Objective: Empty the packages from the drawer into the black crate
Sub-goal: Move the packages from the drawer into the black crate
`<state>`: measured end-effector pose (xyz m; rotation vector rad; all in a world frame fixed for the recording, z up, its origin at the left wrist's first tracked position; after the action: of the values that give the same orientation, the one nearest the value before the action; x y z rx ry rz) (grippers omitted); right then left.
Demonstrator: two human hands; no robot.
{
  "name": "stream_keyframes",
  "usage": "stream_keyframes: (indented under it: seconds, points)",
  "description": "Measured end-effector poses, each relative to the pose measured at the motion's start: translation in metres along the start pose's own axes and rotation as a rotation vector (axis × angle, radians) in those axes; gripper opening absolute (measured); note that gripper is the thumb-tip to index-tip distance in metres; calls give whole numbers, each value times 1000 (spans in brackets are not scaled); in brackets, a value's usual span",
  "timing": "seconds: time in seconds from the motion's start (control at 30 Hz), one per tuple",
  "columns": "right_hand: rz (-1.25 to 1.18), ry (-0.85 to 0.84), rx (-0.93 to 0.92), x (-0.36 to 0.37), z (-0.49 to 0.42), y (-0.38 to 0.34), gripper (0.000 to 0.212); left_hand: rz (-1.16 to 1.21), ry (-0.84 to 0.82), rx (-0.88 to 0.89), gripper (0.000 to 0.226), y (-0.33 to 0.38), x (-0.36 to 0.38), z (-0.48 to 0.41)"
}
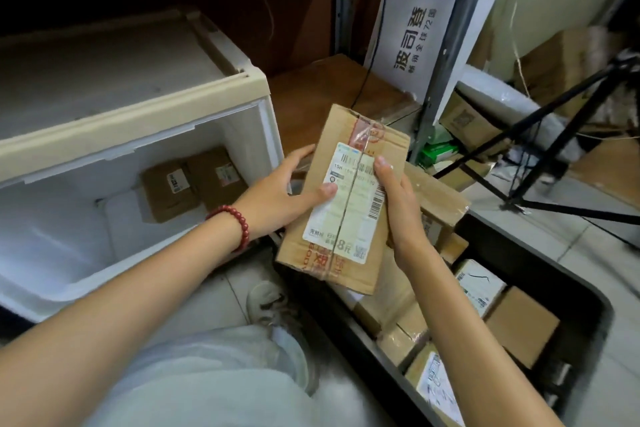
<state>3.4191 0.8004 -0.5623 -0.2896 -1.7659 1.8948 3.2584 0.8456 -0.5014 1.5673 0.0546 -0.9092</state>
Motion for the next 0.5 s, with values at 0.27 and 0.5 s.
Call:
stream_keyframes:
  seconds: [0.27,0.5]
  points:
    - [-37,313,29,-129,3,-1,42,99,-28,57,61,52,107,-45]
    - [-103,571,105,-230,48,48,41,154,-161,-51,52,39,230,-41]
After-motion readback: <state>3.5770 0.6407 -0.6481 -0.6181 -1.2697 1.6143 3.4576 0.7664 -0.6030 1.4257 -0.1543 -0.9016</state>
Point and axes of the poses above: each hand's wrist, its own z-axis away from the middle knuckle, its own x-axis out of the palm, y = z × x, the point moved 10 cm from there along -z, towards the middle knuckle, and after that the axes turned 5 degrees about y, right-handed, at the moved point
